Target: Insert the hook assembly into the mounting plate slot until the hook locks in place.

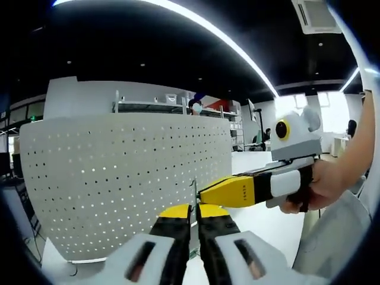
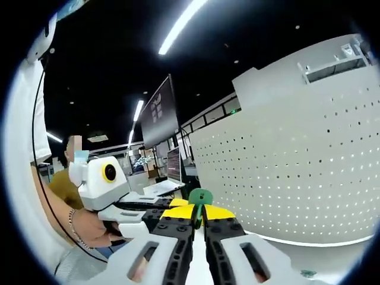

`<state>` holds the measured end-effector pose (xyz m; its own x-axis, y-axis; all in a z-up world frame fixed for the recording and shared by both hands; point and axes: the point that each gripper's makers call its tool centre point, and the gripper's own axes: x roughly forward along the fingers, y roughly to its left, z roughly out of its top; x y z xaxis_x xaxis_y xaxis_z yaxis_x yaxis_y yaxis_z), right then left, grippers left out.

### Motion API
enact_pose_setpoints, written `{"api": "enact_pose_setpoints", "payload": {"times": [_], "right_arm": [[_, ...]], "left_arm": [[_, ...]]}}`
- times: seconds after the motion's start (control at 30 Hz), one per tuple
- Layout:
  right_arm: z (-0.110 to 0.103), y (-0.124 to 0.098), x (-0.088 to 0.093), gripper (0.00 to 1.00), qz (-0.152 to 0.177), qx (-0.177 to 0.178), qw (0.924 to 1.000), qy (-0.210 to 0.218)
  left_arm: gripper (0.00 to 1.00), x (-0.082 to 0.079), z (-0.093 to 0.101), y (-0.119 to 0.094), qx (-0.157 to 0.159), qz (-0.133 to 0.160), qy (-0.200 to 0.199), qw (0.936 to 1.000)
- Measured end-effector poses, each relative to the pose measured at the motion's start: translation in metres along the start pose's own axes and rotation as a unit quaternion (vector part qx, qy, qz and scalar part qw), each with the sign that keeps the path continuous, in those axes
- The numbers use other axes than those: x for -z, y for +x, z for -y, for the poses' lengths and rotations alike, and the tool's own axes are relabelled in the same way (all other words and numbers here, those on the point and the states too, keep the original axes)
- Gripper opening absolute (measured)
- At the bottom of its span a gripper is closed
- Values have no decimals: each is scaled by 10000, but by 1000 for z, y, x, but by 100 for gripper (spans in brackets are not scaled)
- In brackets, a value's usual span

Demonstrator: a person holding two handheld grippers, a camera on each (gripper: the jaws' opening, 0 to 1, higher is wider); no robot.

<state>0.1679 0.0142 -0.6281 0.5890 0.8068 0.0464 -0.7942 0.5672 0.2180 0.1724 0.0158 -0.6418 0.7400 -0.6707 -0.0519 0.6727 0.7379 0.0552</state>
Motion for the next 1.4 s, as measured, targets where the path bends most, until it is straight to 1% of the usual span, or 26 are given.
{"api": "enact_pose_setpoints", "payload": {"times": [0.23,0.53,0.63,0.67,0.7,0.73,0.77,0.8,0.83,0.9,0.97,1.0,1.1,1.2,1.3,1.4], "right_arm": [[2,-1,0,1,59,86,9999,137],[1,-1,-2,1,94,75,9997,230],[-1,0,-2,0,93,34,9996,267],[-1,0,-2,0,87,27,9996,282],[-1,0,-3,0,94,5,9995,297],[-1,0,-3,0,86,2,9995,297],[-2,0,-3,0,86,2,9995,291],[-2,0,-3,0,83,-7,9995,304],[-2,0,-3,0,78,-8,9995,304],[-2,0,-2,0,58,4,9996,285],[-2,-1,-2,0,53,-2,9996,274],[-1,-1,-2,0,51,6,9996,266],[-1,-2,-3,0,67,18,9996,266],[-1,-2,-2,0,60,16,9996,263],[-1,-2,-2,0,58,7,9996,258],[-2,-2,-2,0,50,0,9996,261]], "left_arm": [[3,1,2,1,18,3,-72,10000],[4,-1,2,1,27,28,-54,10000],[6,-1,2,0,51,38,-53,10000],[9,-1,2,0,83,39,-56,9999],[16,0,5,0,137,-22,31,9999],[21,1,6,1,158,-84,315,9993],[25,1,9,2,167,-67,272,9995],[32,1,9,2,168,-67,212,9996],[37,2,10,3,190,-108,82,9997],[46,3,10,4,195,-113,101,9997],[53,7,11,6,213,-221,89,9995],[58,8,10,7,210,-223,51,9995],[69,8,9,7,194,-198,8,9996],[78,12,9,9,162,-264,151,9994],[85,13,9,9,154,-267,165,9994],[85,16,8,8,136,-324,145,9993]]}}
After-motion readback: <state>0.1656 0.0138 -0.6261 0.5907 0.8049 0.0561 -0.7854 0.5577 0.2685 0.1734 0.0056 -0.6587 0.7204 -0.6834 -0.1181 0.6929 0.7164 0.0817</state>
